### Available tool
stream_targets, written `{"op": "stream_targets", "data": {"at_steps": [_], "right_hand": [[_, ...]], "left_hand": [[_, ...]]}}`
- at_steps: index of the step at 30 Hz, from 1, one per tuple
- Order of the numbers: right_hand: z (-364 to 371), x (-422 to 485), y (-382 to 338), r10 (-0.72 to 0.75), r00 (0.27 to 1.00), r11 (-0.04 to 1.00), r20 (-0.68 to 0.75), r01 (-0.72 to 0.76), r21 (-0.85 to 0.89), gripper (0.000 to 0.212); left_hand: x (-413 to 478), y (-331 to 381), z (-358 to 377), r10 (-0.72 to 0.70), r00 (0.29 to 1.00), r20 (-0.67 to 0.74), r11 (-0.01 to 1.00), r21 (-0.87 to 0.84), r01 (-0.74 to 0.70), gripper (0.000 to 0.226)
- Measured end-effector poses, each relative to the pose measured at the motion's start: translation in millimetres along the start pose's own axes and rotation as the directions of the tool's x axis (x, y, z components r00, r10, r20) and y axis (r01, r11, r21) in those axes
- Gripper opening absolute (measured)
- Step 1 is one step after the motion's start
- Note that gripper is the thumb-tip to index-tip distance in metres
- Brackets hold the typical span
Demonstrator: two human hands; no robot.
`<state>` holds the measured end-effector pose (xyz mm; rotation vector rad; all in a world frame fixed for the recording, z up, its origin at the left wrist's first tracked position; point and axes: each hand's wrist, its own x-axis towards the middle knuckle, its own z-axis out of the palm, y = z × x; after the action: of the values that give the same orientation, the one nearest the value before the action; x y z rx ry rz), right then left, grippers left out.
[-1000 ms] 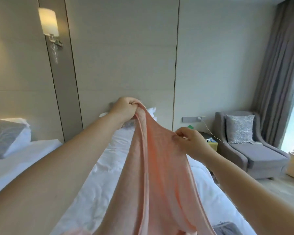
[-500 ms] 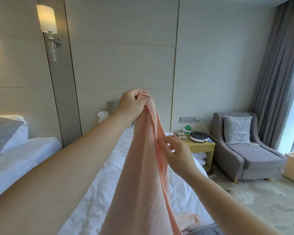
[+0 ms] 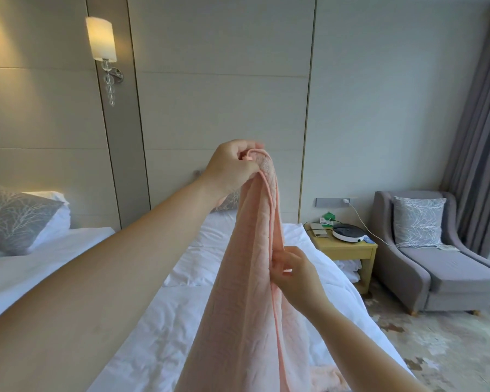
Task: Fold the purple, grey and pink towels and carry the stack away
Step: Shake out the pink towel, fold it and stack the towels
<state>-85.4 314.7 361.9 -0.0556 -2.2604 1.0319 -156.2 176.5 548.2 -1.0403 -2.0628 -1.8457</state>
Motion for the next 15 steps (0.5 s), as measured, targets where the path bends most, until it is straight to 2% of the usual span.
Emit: {"op": "stream_targets", "data": {"at_steps": [3,8,11,13,15], "right_hand": [[7,1,4,0.021,0.996,0.993,0.084,-0.011,-0.117,0.018],[-8,8,18,0.056,0.998,0.989,0.005,-0.055,-0.138,0.006],[-22,17,18,0.09,0.996,0.979,-0.021,-0.092,-0.182,0.01],[-36,29,11,0.176,0.981,0.981,-0.085,-0.182,-0.072,0.013],[-58,45,-5,0.22,0.964,0.97,-0.147,-0.201,0.137,0.022]], "left_hand": [[1,-3,-8,0.051,0.999,-0.01,0.997,0.064,-0.05,0.046],[7,-20,-39,0.11,0.982,-0.155,0.955,0.291,-0.061,0.047],[4,-30,-42,0.132,0.955,-0.266,0.911,0.412,-0.011,0.045],[2,-34,-44,0.132,0.931,-0.341,0.909,0.416,0.023,0.043],[3,-36,-55,0.143,0.9,-0.411,0.902,0.429,0.053,0.04]]}}
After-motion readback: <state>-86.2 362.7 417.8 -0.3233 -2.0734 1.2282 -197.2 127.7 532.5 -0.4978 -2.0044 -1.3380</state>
